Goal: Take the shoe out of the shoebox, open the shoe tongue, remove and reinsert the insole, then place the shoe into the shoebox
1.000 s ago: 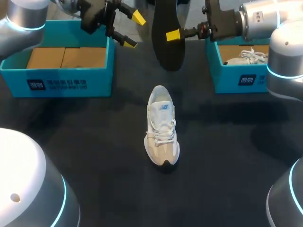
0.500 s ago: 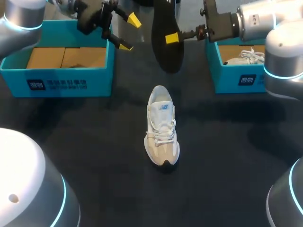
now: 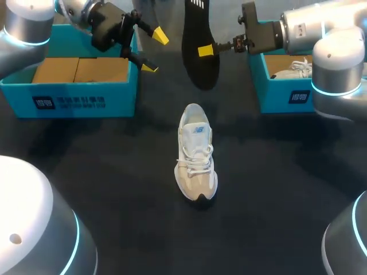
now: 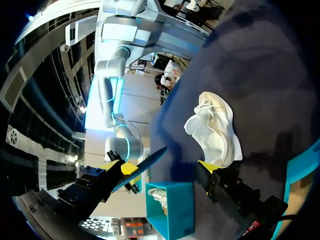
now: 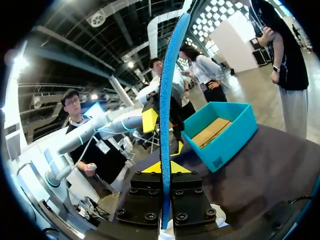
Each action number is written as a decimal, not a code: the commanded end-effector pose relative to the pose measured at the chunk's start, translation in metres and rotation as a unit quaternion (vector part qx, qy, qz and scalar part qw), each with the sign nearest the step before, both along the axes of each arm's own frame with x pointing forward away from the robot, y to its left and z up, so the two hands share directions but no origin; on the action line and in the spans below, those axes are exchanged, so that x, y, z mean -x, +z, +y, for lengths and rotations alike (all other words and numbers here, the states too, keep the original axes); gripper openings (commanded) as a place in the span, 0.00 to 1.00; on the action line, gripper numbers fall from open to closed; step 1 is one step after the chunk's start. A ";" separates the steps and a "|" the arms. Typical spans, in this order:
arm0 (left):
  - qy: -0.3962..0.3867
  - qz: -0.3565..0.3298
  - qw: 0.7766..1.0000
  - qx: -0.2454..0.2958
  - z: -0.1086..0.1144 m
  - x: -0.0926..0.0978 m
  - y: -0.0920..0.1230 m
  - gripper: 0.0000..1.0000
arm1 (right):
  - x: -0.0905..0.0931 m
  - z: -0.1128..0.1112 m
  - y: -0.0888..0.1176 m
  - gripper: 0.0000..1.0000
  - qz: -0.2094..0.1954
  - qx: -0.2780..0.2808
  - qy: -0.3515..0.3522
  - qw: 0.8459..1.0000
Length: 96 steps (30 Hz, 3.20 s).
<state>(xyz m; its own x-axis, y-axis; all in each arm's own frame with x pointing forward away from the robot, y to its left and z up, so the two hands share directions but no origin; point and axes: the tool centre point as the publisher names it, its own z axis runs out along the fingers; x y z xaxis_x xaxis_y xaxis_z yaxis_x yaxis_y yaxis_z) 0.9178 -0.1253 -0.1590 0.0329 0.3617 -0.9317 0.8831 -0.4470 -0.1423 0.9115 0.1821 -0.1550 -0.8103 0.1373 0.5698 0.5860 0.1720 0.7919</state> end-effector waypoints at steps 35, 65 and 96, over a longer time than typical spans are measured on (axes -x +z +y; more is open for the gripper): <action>0.028 0.037 0.999 -0.027 0.022 0.028 -0.039 1.00 | -0.003 0.009 -0.092 0.00 0.003 -0.015 0.037 0.999; 0.034 0.046 0.998 -0.039 0.025 0.034 -0.052 1.00 | 0.015 -0.001 -0.122 0.00 0.030 -0.022 0.026 0.999; 0.035 0.050 0.998 -0.035 0.024 0.035 -0.054 1.00 | 0.011 -0.004 -0.116 0.00 0.032 -0.016 0.031 0.999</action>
